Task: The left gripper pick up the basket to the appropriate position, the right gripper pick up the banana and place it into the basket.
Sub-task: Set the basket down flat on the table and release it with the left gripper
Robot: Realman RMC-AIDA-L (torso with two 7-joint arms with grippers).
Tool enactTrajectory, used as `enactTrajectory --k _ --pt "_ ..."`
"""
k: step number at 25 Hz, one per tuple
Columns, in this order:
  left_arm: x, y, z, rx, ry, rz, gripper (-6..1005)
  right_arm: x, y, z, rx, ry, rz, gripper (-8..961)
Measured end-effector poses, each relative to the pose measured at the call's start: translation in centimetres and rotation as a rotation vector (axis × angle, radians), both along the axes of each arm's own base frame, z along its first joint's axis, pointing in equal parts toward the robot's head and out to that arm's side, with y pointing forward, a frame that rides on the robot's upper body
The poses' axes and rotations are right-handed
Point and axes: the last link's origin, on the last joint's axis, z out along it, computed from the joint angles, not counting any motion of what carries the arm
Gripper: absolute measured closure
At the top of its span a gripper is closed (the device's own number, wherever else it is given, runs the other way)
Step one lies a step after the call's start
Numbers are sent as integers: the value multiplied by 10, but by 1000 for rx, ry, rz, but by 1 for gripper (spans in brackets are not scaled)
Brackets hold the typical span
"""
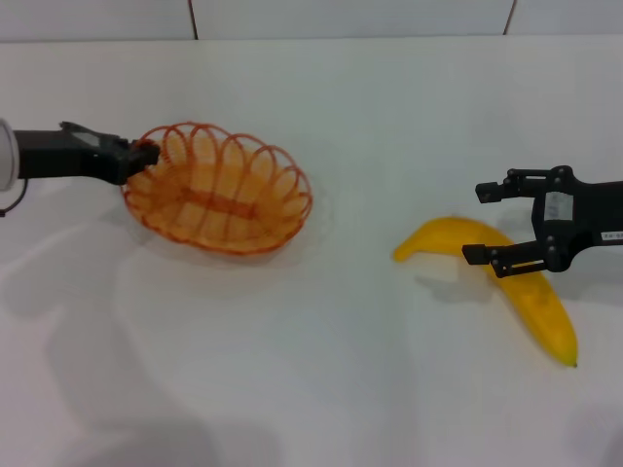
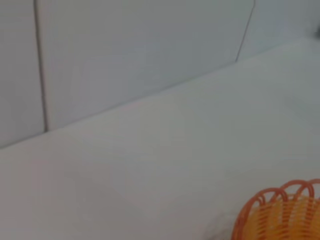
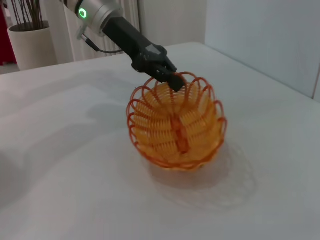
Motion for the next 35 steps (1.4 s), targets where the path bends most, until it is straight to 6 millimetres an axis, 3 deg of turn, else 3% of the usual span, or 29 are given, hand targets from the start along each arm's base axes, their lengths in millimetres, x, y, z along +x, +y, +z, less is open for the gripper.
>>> enactTrajectory --k 15,35 --pt "-11 -3 -28 30 -95 61 926 -3 2 -1 -6 2 0 121" --pt "-13 -7 -38 38 -144 75 927 -2 2 -2 -13 -6 1 127"
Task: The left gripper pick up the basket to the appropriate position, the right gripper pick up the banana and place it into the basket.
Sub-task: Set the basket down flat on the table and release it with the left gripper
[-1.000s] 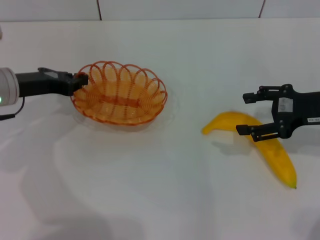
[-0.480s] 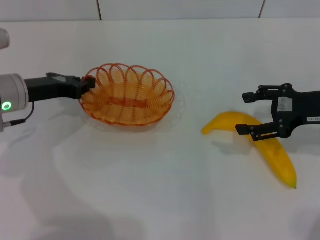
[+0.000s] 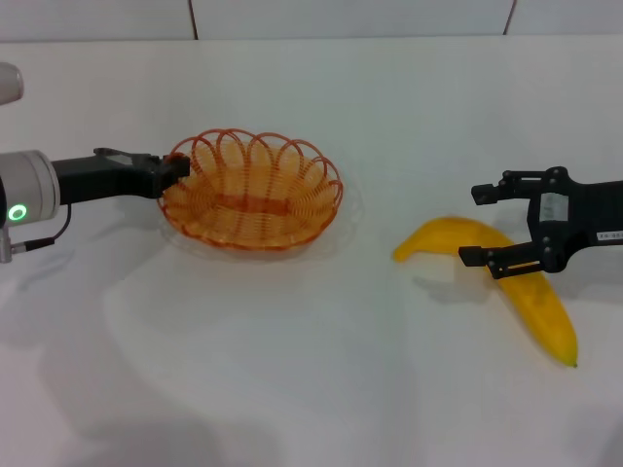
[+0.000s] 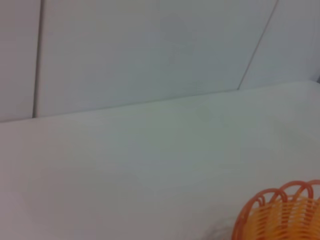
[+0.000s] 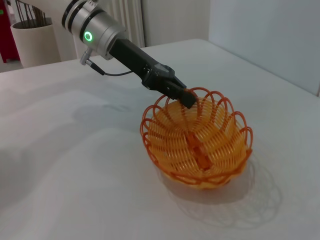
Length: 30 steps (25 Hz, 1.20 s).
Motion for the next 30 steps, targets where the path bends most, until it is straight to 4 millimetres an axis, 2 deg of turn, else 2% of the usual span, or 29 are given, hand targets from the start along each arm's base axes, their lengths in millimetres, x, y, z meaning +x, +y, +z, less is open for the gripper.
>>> enactTrajectory --k 20,30 --pt "-1 -4 -7 -24 1 1 898 -1 0 -1 -1 4 0 132" --pt "0 -3 -6 -20 -2 -4 710 -1 0 -1 -3 5 -7 135"
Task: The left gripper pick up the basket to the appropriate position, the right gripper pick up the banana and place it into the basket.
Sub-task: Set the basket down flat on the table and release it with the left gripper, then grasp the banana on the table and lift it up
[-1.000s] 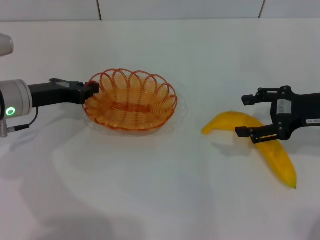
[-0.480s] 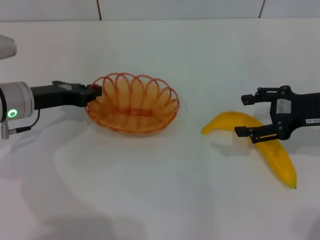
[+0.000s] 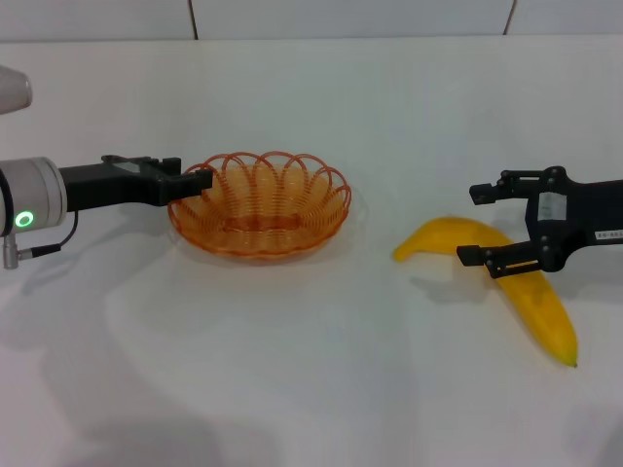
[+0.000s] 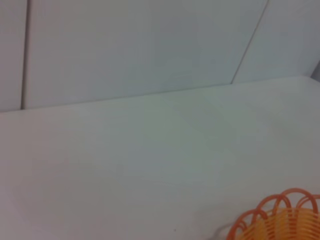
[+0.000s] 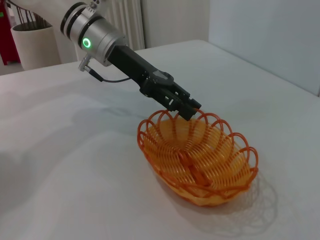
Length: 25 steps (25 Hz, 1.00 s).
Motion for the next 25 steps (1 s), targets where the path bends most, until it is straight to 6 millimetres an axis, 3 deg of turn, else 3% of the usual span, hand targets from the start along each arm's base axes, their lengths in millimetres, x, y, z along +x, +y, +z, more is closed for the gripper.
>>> enactTrajectory --k 6,9,14,25 --pt "1 0 0 12 24 -51 436 1 0 0 0 3 -6 137" --pt "0 -1 0 23 36 -78 210 1 0 0 0 3 -7 137" --pt "0 0 5 58 50 -115 106 1 0 0 0 4 -8 139" --pt "-1 -1 17 151 65 -212 106 1 0 -1 1 7 -9 142"
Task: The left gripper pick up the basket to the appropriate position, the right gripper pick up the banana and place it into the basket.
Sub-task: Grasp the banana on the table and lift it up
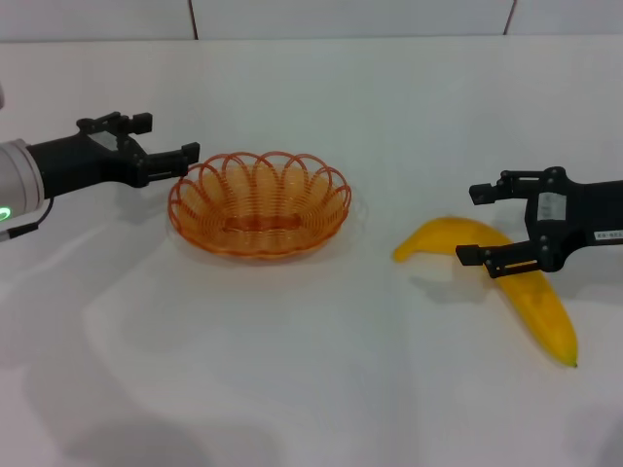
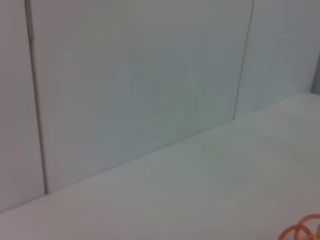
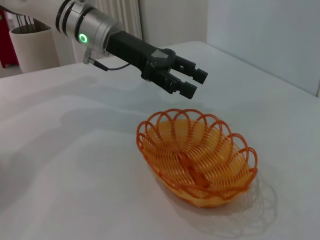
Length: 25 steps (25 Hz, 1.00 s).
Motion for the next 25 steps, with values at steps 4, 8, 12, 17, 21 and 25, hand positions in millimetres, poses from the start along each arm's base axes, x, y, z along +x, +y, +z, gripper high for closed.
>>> enactTrajectory --k 4,8,12,17,21,25 --pt "0 -6 -3 -33 11 -21 106 0 0 0 -3 2 -8 143" --pt "-5 -16 -2 -44 13 -35 106 0 0 0 -2 3 -9 144" --pt "-12 -30 -2 -26 7 -72 106 0 0 0 1 2 -12 145" --pt "-21 -50 3 16 -28 -125 106 1 1 0 2 1 -11 146" --pt "-27 -65 7 29 -35 -173 106 1 1 0 4 1 -10 148" --pt "-32 -77 9 1 -29 -201 106 0 0 0 3 3 -10 149"
